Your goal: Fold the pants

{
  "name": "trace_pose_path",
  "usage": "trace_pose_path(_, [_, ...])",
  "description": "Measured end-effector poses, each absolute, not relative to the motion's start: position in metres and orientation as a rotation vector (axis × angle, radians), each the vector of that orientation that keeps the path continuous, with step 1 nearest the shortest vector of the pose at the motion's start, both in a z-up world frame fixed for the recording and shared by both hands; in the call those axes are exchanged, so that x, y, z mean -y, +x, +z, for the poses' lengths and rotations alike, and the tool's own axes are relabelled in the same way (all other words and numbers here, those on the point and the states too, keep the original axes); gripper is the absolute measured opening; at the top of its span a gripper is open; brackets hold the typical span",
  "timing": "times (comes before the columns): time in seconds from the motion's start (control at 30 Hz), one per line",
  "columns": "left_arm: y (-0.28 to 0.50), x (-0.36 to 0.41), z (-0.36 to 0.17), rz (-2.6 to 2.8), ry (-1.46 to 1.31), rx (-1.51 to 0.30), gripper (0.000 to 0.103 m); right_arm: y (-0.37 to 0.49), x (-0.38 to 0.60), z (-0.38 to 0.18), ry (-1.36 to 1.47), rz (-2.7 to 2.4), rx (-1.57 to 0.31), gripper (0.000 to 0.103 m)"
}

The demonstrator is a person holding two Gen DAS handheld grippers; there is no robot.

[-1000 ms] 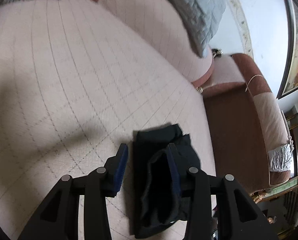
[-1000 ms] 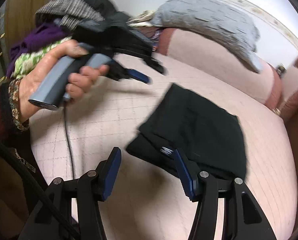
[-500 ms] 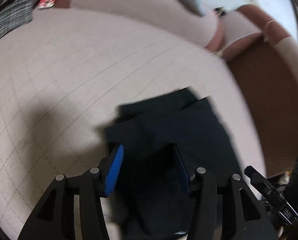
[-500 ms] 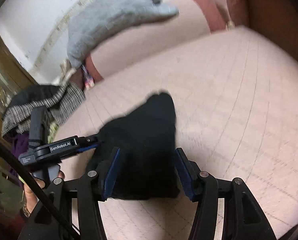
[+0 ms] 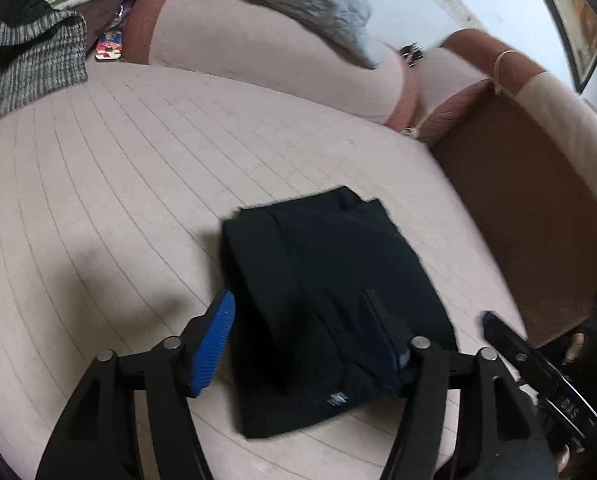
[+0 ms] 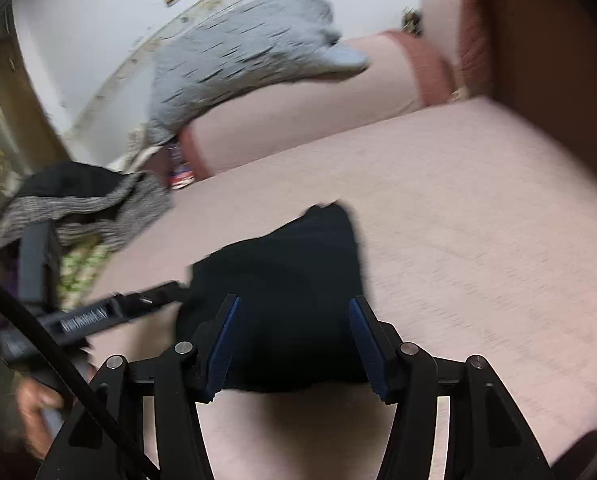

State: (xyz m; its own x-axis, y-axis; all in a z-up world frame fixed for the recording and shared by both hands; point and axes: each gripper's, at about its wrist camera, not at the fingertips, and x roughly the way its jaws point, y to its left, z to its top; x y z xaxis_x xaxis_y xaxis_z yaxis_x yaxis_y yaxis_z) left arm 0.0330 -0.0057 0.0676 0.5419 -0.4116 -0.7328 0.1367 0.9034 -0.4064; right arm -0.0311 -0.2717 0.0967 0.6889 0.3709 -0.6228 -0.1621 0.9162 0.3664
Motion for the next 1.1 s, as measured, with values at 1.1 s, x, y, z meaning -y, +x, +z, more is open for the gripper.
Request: trace_pose_path(1.1, [-0.039,-0.013,0.082,-0.07,-0.097,-0.72,0.097,-0.074,0.27,0.08,0.214,0.033,-0.732,0.078])
